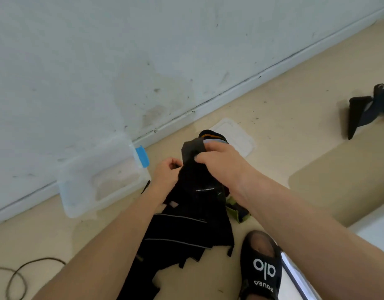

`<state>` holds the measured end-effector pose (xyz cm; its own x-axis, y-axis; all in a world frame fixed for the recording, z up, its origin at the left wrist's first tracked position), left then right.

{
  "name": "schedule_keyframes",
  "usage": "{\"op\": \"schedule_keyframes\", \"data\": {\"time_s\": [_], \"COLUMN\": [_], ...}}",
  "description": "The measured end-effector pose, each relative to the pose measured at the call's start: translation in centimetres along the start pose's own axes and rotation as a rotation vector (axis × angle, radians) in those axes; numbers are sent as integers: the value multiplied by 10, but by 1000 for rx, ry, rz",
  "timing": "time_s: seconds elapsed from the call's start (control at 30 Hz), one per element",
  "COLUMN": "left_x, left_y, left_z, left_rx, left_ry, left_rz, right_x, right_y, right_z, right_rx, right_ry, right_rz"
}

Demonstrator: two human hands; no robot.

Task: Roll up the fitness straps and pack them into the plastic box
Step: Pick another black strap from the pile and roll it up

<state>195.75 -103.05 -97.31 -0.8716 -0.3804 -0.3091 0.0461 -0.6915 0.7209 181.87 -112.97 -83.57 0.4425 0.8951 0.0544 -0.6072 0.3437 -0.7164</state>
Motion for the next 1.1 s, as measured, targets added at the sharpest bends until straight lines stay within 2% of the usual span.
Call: {"op": "schedule_keyframes", "data": {"time_s": [0.17, 0.3, 0.47, 0.53, 0.67, 0.73, 0.93, 1.1], "left_x": [-46, -80, -111, -117, -119, -121, -135, -142], "left_y": [73, 105, 119, 119, 122, 124, 130, 131], "left_z": [83, 152, 234, 263, 303, 316, 336, 333], "left_rx": [145, 210, 339, 410, 512, 578, 700, 739], "left_ry": [-73, -127, -113, -86, 37, 129, 316, 336], "left_rz": [228, 385, 414, 286, -211, -353, -415, -465], "right_x": [13, 25, 47, 52, 57, 67, 96, 100], "right_y": [-49, -73, -88, -90, -81, -75, -75, -86], "right_z": [38, 81, 130, 143, 155, 154, 144, 127], "right_rx": [-204, -314, -437, -469, -471, -455, -490, -507], "right_ry": [88, 130, 176, 191, 222, 204, 82, 78], "right_rz": [69, 114, 300, 287, 158, 169, 175, 87]}}
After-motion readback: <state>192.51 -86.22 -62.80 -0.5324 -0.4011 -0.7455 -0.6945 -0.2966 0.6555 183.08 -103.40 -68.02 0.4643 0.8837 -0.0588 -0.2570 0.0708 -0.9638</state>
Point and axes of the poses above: each hand's wrist, its own z-axis away from the middle knuckle, its own x-axis out of the palm, y = z × x, the point moved 7 cm from there along -z, towards the middle knuckle, and after that the axes turned 12 degrees about -y, right-handed, at the moved point
